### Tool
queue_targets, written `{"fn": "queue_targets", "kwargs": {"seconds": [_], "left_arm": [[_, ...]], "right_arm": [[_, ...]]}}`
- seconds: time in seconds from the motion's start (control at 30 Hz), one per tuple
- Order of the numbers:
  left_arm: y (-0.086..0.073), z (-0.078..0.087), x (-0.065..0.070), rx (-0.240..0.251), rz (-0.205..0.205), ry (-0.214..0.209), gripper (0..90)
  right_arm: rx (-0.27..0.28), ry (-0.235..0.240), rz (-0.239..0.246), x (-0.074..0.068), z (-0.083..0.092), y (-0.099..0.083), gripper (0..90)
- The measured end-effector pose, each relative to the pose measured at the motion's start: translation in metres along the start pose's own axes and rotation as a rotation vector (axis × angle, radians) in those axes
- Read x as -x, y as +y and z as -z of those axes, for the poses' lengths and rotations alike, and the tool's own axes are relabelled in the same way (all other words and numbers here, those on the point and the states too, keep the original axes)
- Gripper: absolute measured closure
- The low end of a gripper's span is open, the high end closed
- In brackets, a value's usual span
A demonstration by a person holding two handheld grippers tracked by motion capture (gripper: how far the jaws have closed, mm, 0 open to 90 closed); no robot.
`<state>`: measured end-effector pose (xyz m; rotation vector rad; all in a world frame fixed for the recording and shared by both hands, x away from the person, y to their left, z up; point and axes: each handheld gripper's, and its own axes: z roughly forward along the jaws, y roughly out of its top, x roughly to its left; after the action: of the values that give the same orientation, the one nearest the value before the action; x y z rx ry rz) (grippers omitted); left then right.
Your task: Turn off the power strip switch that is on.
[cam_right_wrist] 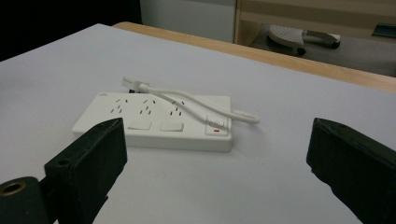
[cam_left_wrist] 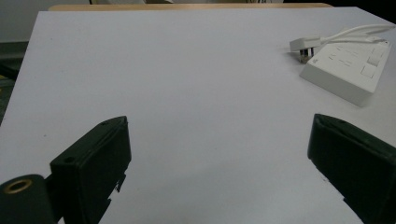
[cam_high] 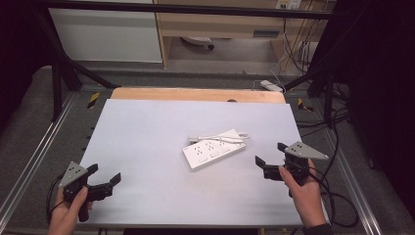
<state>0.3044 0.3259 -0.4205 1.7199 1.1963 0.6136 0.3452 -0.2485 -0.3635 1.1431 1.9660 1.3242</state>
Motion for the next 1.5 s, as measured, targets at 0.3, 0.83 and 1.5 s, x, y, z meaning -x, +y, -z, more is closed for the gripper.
{"fn": "queue_targets", "kwargs": {"seconds": [0.3,0.83,1.5], "left_arm": [[-0.001,-0.002,0.002,-0.015,-0.008,-0.010,6.0],[-0.002,-0.006,0.004,-0.035,-0.012,-0.015,6.0],[-0.002,-0.008,0.006,-0.051,-0.024,-0.024,6.1]], "right_arm": [[-0.003,0.017,-0.026,-0.004,-0.009,0.008,4.0],[-0.005,0.085,0.007,-0.017,-0.032,0.019,32.8],[0.068,0.157,-0.007,-0.024,-0.063,0.023,79.7]]}}
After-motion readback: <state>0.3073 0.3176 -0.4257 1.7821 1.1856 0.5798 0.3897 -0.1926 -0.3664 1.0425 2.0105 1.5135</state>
